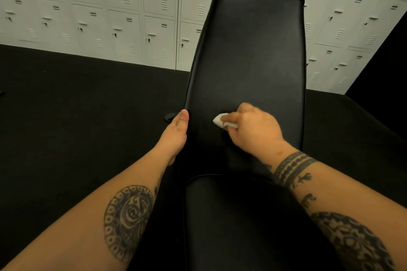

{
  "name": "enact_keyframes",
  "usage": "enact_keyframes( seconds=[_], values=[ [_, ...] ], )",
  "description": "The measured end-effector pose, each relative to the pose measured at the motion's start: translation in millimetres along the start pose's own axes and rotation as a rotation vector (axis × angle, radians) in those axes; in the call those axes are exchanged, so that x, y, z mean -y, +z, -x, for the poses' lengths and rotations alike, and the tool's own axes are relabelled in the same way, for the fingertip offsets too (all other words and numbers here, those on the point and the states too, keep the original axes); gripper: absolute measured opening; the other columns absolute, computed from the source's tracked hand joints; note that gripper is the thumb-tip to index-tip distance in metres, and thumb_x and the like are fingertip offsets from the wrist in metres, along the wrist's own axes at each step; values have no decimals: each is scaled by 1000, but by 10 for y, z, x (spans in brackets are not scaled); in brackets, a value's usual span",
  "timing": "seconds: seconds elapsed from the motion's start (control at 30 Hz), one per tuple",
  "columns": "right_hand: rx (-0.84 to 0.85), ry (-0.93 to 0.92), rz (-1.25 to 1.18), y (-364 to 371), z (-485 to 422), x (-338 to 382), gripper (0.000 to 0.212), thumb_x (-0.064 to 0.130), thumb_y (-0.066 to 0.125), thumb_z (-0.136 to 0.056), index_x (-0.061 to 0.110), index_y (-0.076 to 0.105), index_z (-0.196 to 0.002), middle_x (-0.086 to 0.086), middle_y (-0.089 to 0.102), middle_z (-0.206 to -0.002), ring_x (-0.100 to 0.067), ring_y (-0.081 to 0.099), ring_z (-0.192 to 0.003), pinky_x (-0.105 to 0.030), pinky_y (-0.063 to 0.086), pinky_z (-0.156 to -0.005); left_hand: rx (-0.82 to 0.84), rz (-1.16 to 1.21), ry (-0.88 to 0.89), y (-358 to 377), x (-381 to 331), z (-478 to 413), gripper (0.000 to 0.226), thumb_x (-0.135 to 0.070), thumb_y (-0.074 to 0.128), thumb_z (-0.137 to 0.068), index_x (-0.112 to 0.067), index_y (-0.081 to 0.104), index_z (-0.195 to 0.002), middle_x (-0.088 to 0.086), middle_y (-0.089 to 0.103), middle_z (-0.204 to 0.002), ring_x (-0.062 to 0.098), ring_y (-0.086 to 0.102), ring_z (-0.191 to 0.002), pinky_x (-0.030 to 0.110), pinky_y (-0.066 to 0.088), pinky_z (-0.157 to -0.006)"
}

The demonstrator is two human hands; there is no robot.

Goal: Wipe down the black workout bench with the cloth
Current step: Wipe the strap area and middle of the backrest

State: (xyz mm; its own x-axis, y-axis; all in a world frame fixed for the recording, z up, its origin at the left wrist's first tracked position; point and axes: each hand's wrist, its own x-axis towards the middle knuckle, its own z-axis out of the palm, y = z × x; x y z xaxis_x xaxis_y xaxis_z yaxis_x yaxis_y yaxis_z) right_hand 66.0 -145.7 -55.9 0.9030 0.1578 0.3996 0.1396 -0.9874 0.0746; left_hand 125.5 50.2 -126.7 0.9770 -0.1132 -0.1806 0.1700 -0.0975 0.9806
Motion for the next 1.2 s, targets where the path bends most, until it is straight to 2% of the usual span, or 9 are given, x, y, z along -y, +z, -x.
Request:
enact_keyframes(
  seconds=[0.17, 0.3, 0.37, 0.57, 0.73, 0.93, 1.03, 1.1, 1.2],
  values=[
    [-77, 145, -111, 36, -256, 330, 29, 42, 52, -94, 43, 65, -121, -5, 55, -105, -32, 61, -94, -38, 49, -74, 9, 11, 16, -8, 18, 7, 76, -75, 29, -95, -33, 32, -157, -6, 38, -160, 20, 33, -148, 43, 27, -122],
    [24, -126, -37, 170, 17, 506, 24, 38, 57, -91, 41, 67, -113, -4, 53, -97, -32, 61, -85, -35, 39, -61, 21, -3, 11, -18, 29, -11, 75, -74, 28, -96, -32, 31, -158, -2, 37, -161, 21, 34, -147, 43, 28, -121],
    [112, -195, -5, 130, 189, 340, 26, 38, 57, -90, 45, 68, -113, -3, 55, -99, -30, 61, -89, -35, 43, -64, 15, -7, -1, -9, 24, -16, 74, -73, 27, -97, -32, 29, -158, -3, 34, -163, 21, 30, -149, 43, 25, -122],
    [-36, 45, -61, -9, -166, 206, 25, 44, 58, -91, 45, 68, -113, -3, 54, -98, -30, 61, -90, -35, 46, -67, 33, 0, -9, -31, 33, -11, 87, -85, 29, -86, -35, 33, -157, -5, 41, -159, 22, 36, -147, 49, 29, -121],
    [86, -203, -53, 253, 132, 522, 23, 37, 56, -91, 43, 69, -111, -2, 50, -94, -28, 59, -83, -33, 39, -59, 48, -8, -16, -35, 29, -22, 76, -75, 26, -96, -32, 29, -158, -2, 34, -163, 22, 31, -149, 46, 25, -122],
    [92, -108, -136, 203, 83, 489, 30, 39, 56, -92, 46, 66, -119, 3, 53, -104, -23, 58, -95, -37, 51, -73, 21, -27, -29, -27, 6, -8, 73, -73, 24, -98, -33, 27, -159, -1, 33, -163, 22, 31, -149, 44, 26, -121],
    [174, -237, -115, 236, 131, 526, 29, 38, 54, -93, 47, 65, -118, 3, 50, -103, -21, 56, -92, -36, 49, -70, 15, -20, -31, -23, -3, -7, 73, -73, 24, -97, -33, 28, -158, -2, 34, -163, 22, 32, -149, 44, 26, -121],
    [252, -358, -47, 204, 162, 464, 30, 36, 57, -91, 49, 65, -116, 4, 48, -103, -20, 54, -92, -34, 44, -70, 25, -16, -40, -26, -9, 12, 82, -82, 26, -91, -34, 30, -158, -2, 35, -163, 22, 32, -149, 47, 26, -122],
    [360, -520, 106, 110, 185, 339, 32, 30, 58, -88, 52, 65, -111, 7, 47, -105, -18, 50, -97, -34, 39, -75, 31, 12, -40, -45, 42, 3, 117, -103, 31, -58, -38, 34, -155, -5, 40, -159, 22, 38, -146, 50, 31, -119]
  ],
)
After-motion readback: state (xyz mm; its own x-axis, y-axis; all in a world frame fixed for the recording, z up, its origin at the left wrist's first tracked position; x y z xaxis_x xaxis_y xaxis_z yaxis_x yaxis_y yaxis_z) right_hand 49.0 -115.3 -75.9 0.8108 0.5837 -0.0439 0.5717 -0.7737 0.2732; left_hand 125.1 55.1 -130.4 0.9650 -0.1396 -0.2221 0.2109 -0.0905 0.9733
